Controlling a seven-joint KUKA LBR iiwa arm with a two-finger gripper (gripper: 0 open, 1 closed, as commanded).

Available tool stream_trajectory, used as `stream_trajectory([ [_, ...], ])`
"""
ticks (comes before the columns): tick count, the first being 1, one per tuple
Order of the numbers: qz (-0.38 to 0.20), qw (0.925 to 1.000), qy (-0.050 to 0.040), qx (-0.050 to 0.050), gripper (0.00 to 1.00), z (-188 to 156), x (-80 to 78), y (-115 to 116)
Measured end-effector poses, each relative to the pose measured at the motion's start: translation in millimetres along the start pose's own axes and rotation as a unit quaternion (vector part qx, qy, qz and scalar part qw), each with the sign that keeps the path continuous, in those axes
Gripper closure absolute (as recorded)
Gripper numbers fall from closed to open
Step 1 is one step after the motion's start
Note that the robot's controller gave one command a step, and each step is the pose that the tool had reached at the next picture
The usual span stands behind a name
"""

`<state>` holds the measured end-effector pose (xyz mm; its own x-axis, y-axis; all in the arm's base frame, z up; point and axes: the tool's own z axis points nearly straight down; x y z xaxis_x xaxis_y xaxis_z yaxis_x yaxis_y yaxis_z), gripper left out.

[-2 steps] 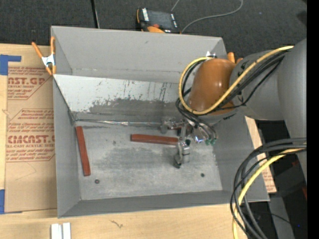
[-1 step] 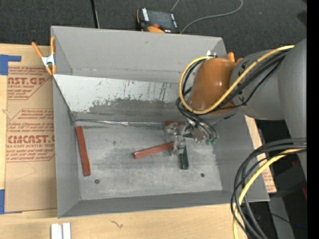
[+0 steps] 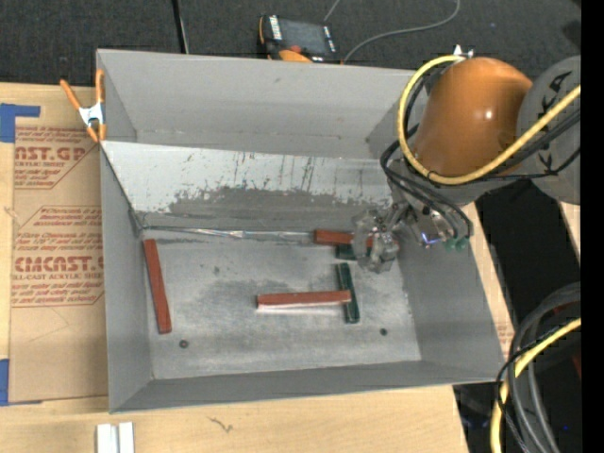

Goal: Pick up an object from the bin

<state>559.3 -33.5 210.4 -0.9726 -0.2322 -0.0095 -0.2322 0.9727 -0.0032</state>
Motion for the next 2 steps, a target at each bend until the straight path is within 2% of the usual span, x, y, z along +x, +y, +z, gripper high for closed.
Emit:
stream_trajectory([
  [1,0.028,0.9996,0.0038,-0.002,1.00,18.9,1.9,-12.1],
  [2,0.028,0.9996,0.0035,-0.002,0.00,18.5,1.9,-12.0],
])
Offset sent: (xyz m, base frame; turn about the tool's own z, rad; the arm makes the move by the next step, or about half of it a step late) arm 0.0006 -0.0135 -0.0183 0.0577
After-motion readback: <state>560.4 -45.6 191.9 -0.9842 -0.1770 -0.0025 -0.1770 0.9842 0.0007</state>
